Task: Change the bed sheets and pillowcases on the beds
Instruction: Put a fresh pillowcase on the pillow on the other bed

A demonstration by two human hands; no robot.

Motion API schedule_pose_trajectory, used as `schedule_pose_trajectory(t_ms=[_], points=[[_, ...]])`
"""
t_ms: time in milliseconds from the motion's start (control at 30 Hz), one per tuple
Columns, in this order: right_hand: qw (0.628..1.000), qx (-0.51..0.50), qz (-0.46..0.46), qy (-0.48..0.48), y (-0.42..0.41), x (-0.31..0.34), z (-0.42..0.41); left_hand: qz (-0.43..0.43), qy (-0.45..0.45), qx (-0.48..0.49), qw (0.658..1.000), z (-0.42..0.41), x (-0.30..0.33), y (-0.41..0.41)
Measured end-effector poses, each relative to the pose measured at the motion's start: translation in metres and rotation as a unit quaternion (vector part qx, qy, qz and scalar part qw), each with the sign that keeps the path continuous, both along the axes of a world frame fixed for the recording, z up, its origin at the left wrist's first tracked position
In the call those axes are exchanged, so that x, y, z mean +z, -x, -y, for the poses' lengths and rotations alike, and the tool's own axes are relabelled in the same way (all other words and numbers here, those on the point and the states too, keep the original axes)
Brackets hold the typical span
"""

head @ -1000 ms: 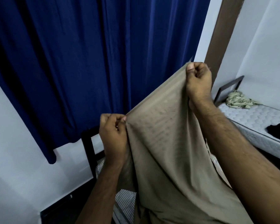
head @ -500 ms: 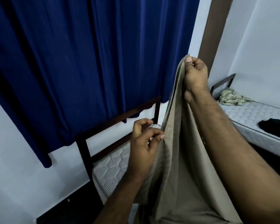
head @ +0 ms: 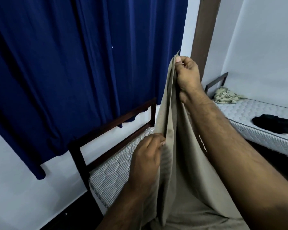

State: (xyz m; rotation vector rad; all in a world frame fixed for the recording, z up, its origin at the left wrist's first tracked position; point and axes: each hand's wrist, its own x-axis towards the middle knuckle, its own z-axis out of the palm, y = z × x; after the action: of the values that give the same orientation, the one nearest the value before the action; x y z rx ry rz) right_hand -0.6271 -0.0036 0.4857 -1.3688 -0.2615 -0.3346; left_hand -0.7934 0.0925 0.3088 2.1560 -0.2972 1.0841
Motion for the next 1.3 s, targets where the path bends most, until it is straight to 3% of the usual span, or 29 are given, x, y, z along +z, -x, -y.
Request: schedule_pose_trajectory(t_ms=[100, 267, 467, 700, 900, 1067, 1200, 1300], points=[[1.0, 0.004, -0.006, -0.011, 0.001, 0.0, 0.005, -0.006, 0.036, 0.014, 0.999, -0.008, 0.0, 0.002], [0.999, 0.018, 0.007, -0.026, 0.004, 0.0, 0.009, -0.01, 0.176, 0.075, 0.982, -0.034, 0.01, -0.006], [0.987, 0.107, 0.096, 0.071, 0.018, -0.012, 0.001, -0.042, 0.292, 0.15, 0.944, -0.095, 0.024, -0.019], [0.965, 0.145, 0.15, 0.156, 0.049, -0.032, -0.008, -0.035, 0.273, 0.189, 0.943, -0.143, 0.037, -0.029], [0.969, 0.168, 0.127, 0.133, 0.064, -0.033, -0.003, -0.021, 0.087, 0.171, 0.981, -0.15, 0.036, -0.043], [0.94, 0.31, 0.09, 0.111, 0.072, -0.039, 0.004, -0.041, 0.02, 0.141, 0.989, -0.15, 0.031, -0.049], [0.87, 0.415, 0.054, 0.262, 0.078, -0.058, 0.007, -0.022, 0.13, 0.124, 0.983, -0.139, 0.044, -0.043], [0.844, 0.34, 0.082, 0.406, 0.076, -0.07, -0.003, -0.012, 0.144, 0.077, 0.986, -0.121, 0.058, -0.033]])
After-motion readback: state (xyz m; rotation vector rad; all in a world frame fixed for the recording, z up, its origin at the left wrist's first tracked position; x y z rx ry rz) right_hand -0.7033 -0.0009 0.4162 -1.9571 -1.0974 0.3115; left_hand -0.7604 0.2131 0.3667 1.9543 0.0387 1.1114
